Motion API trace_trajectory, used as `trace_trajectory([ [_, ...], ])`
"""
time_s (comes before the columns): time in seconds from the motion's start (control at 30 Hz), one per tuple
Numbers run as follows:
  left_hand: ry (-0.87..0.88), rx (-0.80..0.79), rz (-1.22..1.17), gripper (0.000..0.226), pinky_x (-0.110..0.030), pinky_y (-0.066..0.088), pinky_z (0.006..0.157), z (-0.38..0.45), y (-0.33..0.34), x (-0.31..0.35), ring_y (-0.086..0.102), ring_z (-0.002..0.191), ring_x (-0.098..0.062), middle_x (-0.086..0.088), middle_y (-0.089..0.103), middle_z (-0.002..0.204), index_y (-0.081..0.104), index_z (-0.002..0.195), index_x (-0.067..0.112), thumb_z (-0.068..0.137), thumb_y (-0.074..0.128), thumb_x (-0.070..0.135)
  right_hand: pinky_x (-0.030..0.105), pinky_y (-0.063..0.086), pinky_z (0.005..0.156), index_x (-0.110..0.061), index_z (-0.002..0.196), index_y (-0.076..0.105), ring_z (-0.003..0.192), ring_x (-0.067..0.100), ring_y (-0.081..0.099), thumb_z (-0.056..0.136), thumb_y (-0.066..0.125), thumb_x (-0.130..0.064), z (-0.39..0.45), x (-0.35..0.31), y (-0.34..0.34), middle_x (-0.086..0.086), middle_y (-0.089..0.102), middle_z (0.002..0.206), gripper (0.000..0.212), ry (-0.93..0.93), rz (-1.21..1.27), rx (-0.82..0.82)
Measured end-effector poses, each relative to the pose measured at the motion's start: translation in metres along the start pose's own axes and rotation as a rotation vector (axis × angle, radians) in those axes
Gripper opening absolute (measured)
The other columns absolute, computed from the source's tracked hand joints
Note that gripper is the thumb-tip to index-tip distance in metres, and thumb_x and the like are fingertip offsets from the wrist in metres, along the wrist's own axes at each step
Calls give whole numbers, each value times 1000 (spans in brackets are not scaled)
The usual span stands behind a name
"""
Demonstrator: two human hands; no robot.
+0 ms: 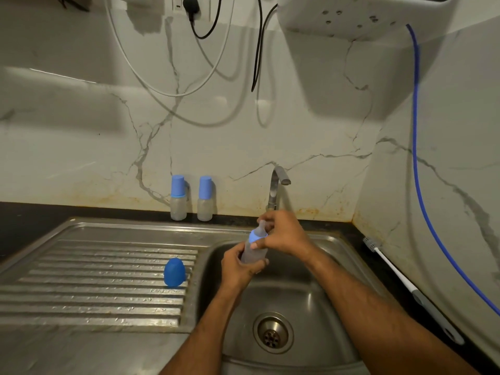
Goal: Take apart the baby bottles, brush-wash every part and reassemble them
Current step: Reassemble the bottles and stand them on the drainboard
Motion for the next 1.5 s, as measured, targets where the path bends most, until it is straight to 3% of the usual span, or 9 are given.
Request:
trace_trajectory([
  [0.13, -23, 3, 2, 46, -26, 59, 80, 0, 0, -5, 67, 103, -11, 6, 70, 110, 66, 113, 25, 73, 87, 15, 15, 50, 69, -15, 111, 68, 84, 6, 64, 63, 90, -58, 0, 4, -1, -4, 69, 95, 68, 28, -66, 68],
  [0.27, -16, 35, -18, 47, -12, 52, 66, 0, -6, 2, 66, 96, -6, 11, 68, 105, 63, 114, 27, 75, 86, 13, 24, 58, 90, -13, 135, 60, 109, 14, 66, 70, 94, -24, 2, -2, 4, 3, 69, 124, 74, 8, 153, -29],
  [0.33, -8, 35, -27, 49, -13, 53, 67, 0, -7, 2, 67, 95, -8, 9, 69, 106, 63, 117, 25, 75, 86, 12, 32, 59, 95, -14, 132, 63, 110, 16, 67, 71, 92, -13, 2, -1, 8, 3, 70, 121, 68, -8, 115, -22],
  [0.5, -18, 47, -38, 48, -16, 53, 70, -2, -7, 0, 66, 98, -8, 9, 68, 107, 64, 116, 23, 75, 86, 12, 28, 61, 79, -16, 107, 72, 85, 11, 68, 65, 94, -46, -1, 6, 12, -3, 72, 92, 56, 18, 18, 48],
  [0.67, -6, 39, -30, 51, -17, 56, 72, 1, -7, -1, 68, 99, -11, 7, 69, 109, 64, 119, 23, 75, 87, 15, 34, 59, 95, -14, 123, 69, 105, 13, 67, 72, 92, -15, 0, -2, 12, -1, 72, 116, 55, -12, 157, 8],
  [0.87, -10, 60, -46, 43, -13, 54, 65, 0, -10, -2, 67, 96, -10, 7, 69, 104, 64, 109, 27, 75, 86, 12, 25, 59, 76, -12, 101, 70, 85, 13, 68, 67, 93, -41, 0, 3, 14, 1, 71, 92, 51, 43, 82, 74],
  [1.03, 12, 55, -50, 47, -20, 57, 74, 3, -11, -1, 69, 97, -11, 6, 70, 105, 64, 115, 26, 75, 86, 13, 32, 57, 96, -13, 127, 69, 108, 15, 66, 74, 91, -15, 2, 0, 15, 0, 72, 119, 57, 18, 158, -15],
  [1.23, 0, 60, -20, 51, -23, 57, 78, 6, -10, -8, 68, 100, -14, 2, 71, 109, 66, 120, 17, 73, 87, 15, 28, 61, 82, -11, 110, 76, 88, 11, 70, 69, 94, -22, 0, 9, 16, 1, 76, 97, 46, 92, 159, 149],
  [1.5, 41, -67, -119, 40, -28, 60, 78, 4, -5, 5, 72, 98, -17, -2, 75, 104, 70, 114, 18, 78, 85, 14, 25, 55, 97, -10, 131, 67, 118, 12, 64, 85, 79, -4, 2, 0, 15, -2, 67, 134, 48, -44, 307, -188],
])
Point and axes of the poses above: each hand's wrist, its own z-axis towards the middle knuckle, its own y-axis out of the palm, x = y × z, the point moved 8 cm from there along z, towards the middle knuckle
